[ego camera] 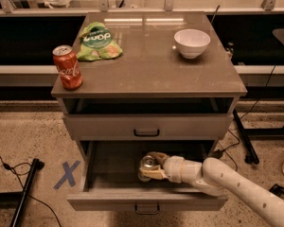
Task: Place 7up can into middle drawer
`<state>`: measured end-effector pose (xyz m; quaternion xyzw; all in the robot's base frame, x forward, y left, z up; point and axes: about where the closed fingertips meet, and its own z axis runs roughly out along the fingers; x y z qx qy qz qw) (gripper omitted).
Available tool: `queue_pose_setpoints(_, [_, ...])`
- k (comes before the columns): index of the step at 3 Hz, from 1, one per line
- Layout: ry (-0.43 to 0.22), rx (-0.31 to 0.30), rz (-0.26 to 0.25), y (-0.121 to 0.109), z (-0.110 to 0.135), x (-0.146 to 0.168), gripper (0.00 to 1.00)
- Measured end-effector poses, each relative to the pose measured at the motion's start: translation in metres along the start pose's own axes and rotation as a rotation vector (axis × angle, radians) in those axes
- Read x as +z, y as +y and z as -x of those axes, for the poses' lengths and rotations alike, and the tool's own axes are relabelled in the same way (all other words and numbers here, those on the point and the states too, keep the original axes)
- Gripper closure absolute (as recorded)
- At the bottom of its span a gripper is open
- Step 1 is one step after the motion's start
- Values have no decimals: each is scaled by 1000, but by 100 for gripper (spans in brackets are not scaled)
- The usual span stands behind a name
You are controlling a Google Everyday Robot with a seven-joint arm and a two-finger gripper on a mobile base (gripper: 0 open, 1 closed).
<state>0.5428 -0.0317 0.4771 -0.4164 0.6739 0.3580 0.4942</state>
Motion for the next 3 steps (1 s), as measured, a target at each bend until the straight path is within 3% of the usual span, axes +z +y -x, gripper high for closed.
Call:
queue_pose_setpoints(1, [1,0,5,2,0,2,11])
queue_pose_setpoints(2, [0,0,7,3,0,3,0])
queue_pose_setpoints(3, [0,0,8,3,0,4,0])
